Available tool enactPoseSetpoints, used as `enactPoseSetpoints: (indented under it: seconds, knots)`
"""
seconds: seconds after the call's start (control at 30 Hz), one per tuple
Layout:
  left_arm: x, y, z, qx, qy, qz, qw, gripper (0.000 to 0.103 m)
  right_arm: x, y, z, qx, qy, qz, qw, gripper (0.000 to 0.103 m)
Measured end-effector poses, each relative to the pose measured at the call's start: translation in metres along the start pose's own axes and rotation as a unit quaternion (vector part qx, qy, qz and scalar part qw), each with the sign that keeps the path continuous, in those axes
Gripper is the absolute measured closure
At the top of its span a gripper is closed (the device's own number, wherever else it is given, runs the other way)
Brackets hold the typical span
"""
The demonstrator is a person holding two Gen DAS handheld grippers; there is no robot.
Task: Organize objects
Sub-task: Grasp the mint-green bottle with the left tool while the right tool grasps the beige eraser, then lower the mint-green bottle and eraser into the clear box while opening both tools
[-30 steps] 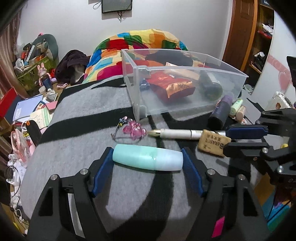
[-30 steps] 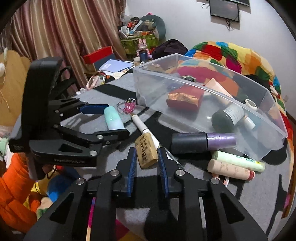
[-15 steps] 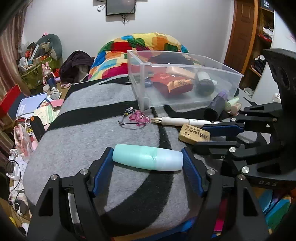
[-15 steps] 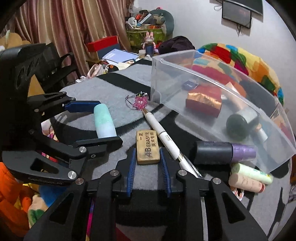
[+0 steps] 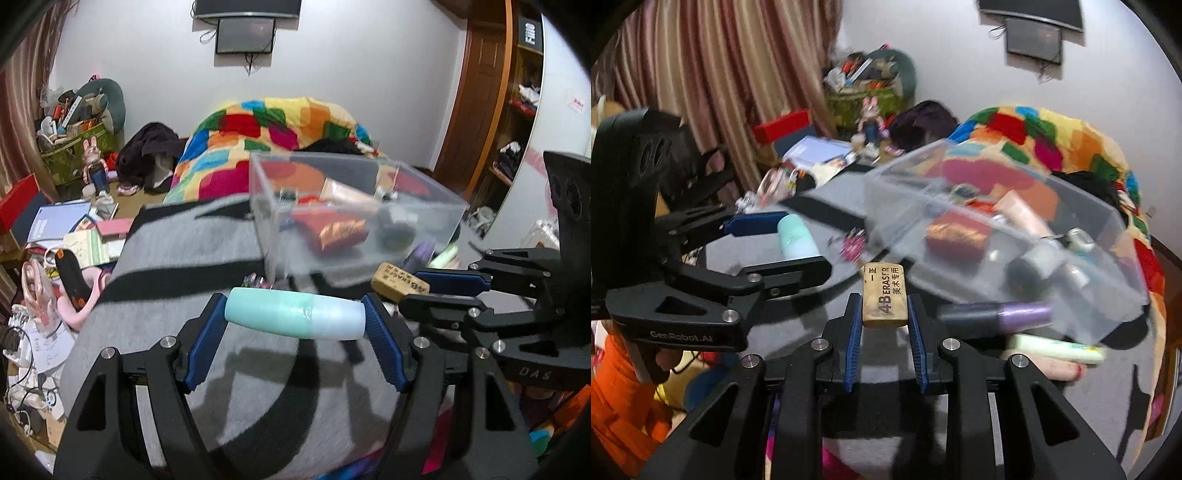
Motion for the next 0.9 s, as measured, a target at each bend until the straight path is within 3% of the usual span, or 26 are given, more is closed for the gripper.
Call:
enactPoseSetpoints:
  seconds: [0.23, 0.47, 0.9]
  knots:
    - [0.029, -0.014, 0.0, -0.011, -0.03, 0.003, 0.9995, 0.03, 0.012, -0.043, 0.02, -0.06, -0.028, -0.05, 0.997, 0.081]
    - [0.056, -0.021, -0.015, -0.016, -0.038, 0.012, 0.9991, 0.03, 0.02, -0.083, 0.033, -0.092, -0.05, -0.102, 0.989, 0.081]
    - [0.081, -0.029, -0.07, -0.004, -0.001, 0.013, 0.9999, 0.03, 0.027, -0.118, 0.006, -0.138, -0.026, -0.118, 0.983, 0.081]
Point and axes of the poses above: each gripper's, at about its wrist camera, not at the fingertips, and z roughly against the way its jaws point, y to its left, x to its top, the point moved 4 cm from there along -z, roughly the way its jaws point, and after that the axes turned 8 degrees about z, right-handed, at the moved point
